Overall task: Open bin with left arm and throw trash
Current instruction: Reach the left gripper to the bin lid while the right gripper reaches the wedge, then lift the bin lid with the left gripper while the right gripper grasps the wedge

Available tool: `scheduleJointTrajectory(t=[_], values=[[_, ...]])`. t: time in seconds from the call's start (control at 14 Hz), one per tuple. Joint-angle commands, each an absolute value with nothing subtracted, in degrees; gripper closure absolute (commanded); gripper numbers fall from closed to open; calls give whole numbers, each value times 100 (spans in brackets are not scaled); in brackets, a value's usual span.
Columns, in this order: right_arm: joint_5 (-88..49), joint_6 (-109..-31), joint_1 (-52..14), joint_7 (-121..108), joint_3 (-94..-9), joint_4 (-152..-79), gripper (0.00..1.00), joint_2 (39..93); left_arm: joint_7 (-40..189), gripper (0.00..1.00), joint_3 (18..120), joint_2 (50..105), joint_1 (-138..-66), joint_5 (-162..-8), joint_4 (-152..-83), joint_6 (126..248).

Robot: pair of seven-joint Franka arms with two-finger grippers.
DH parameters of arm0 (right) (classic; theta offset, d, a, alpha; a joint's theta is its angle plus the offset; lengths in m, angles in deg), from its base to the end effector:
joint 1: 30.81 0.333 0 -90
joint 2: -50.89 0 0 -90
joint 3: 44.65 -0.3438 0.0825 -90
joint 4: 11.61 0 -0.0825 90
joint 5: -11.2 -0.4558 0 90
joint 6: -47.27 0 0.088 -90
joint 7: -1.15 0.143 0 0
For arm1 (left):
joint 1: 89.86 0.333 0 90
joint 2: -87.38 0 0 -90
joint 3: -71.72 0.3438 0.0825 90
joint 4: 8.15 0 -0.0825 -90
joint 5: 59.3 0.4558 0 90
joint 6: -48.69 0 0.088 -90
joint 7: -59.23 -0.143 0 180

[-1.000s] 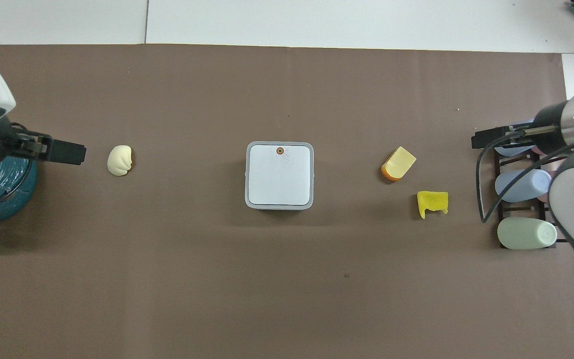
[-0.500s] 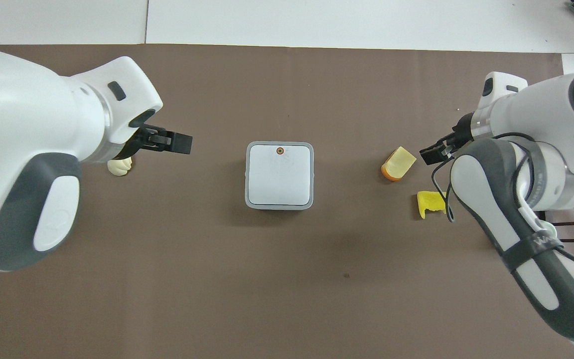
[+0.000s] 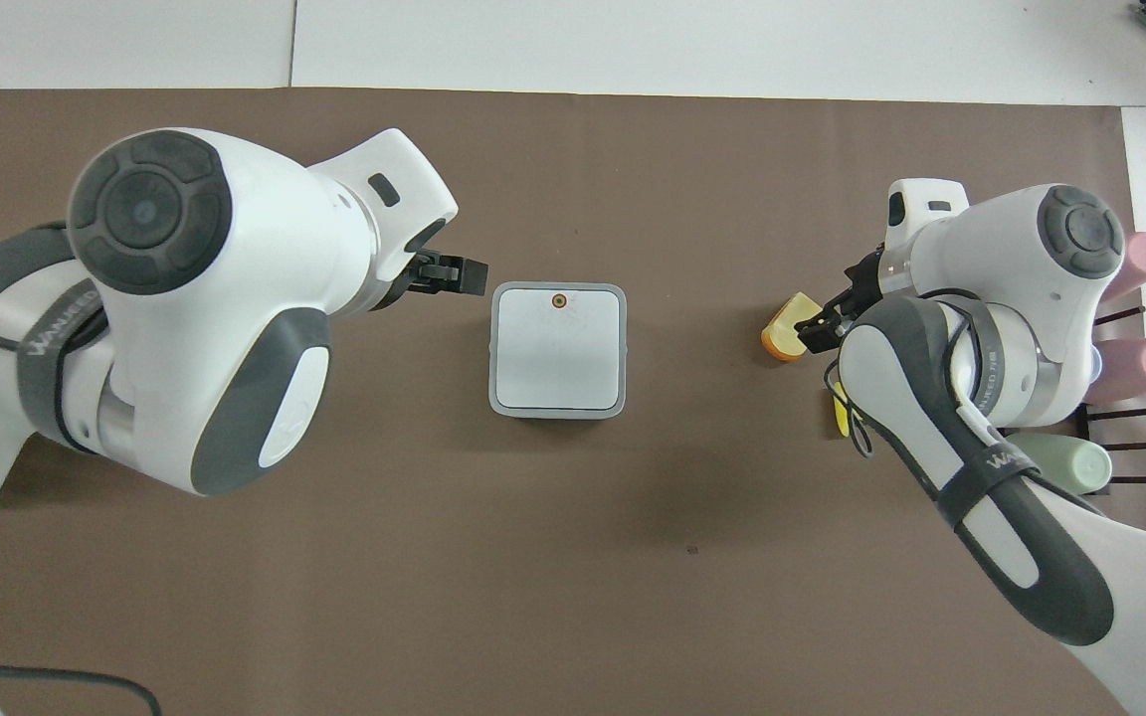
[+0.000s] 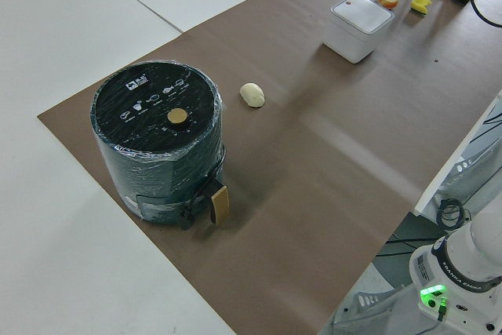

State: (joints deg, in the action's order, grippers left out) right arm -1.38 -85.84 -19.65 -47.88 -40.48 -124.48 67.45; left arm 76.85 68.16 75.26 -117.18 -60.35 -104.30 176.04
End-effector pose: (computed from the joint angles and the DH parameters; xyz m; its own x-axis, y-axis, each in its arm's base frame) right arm 0.6729 0.0931 0.2773 0.6658 0.7313 0.1481 0.7438 -0.6661 -0.0553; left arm 0.6372 -0.3789 0.4812 0.9345 -0.1878 0.3024 -0.2350 -0.9635 0.1280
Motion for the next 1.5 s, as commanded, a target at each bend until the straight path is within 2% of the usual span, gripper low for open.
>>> scheduleJointTrajectory(t=[0.0, 0.07, 0.14, 0.36, 0.43, 0.57, 0.64, 0.71, 0.86, 0.93, 1.21, 1.43], values=[[-330, -8948, -1965, -5245, -4060, -12674, 0, 6775, 7970, 0, 6890, 7640, -11938, -6018, -10904, 18235], [-400, -9045, -1956, -5246, -4060, -12683, 0, 6820, 8102, 11, 6890, 7640, -12008, -6018, -11044, 18411], [-444, -9159, -1895, -5246, -4060, -12701, 0, 6899, 8312, 36, 6882, 7640, -12070, -6018, -11176, 18630], [-462, -9265, -1859, -5229, -4060, -12710, 0, 6969, 8771, 90, 6890, 7587, -12167, -6018, -11616, 19536], [-462, -9265, -1859, -5272, -4052, -12710, 0, 7004, 8762, 100, 6882, 7483, -12176, -6018, -11626, 19573], [-462, -9292, -1859, -5308, -4051, -12710, 0, 7049, 8771, 100, 6890, 7254, -12298, -6009, -11617, 19922], [-462, -9396, -1859, -5325, -4051, -12710, 12, 7057, 8771, 100, 6890, 7183, -12325, -6009, -11626, 20081], [-453, -9441, -1824, -5290, -4051, -12710, 46, 7066, 8762, 100, 6890, 7070, -12325, -6009, -11617, 20152], [-453, -9450, -1754, -5168, -4051, -12701, 94, 7066, 8710, 100, 6890, 7007, -12325, -6009, -11617, 20188], [-453, -9450, -1745, -4915, -4051, -12701, 100, 7066, 8701, 100, 6890, 6998, -12334, -6009, -11626, 20162], [-374, -9380, -1639, -3788, -4043, -12604, 100, 6970, 8771, 100, 6899, 7225, -12369, -6009, -11564, 19575], [-391, -8619, -1736, -3439, -4008, -12333, 100, 6655, 8771, 100, 6925, 7708, -12273, -6009, -11573, 18453]])
